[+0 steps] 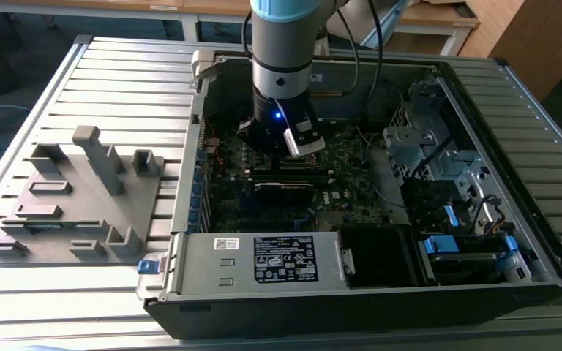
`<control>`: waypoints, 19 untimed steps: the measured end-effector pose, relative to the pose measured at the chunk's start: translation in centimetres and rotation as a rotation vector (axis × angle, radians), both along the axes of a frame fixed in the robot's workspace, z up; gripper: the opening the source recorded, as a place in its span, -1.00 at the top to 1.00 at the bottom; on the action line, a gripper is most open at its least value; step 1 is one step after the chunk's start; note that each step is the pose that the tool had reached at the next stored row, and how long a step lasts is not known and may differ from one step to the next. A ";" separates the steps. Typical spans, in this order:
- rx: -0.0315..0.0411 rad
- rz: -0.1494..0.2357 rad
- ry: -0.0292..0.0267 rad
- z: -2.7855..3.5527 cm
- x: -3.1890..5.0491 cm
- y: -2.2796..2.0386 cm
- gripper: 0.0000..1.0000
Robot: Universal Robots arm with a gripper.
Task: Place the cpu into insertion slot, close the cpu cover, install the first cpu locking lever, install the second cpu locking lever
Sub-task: 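Install the second cpu locking lever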
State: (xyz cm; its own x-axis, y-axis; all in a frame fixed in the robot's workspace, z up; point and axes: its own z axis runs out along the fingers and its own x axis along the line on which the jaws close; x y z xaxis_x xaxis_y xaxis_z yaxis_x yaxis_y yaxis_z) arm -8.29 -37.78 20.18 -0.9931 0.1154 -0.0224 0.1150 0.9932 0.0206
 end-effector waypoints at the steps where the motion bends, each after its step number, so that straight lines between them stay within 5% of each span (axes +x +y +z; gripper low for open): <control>1: 0.0022 0.000 0.0001 -0.05 -0.04 0.00 0.79; 11: 0.0541 0.000 -0.0004 -0.45 -0.46 -0.04 0.79; 19: 0.0727 0.000 0.0000 -0.60 -1.02 -0.20 0.79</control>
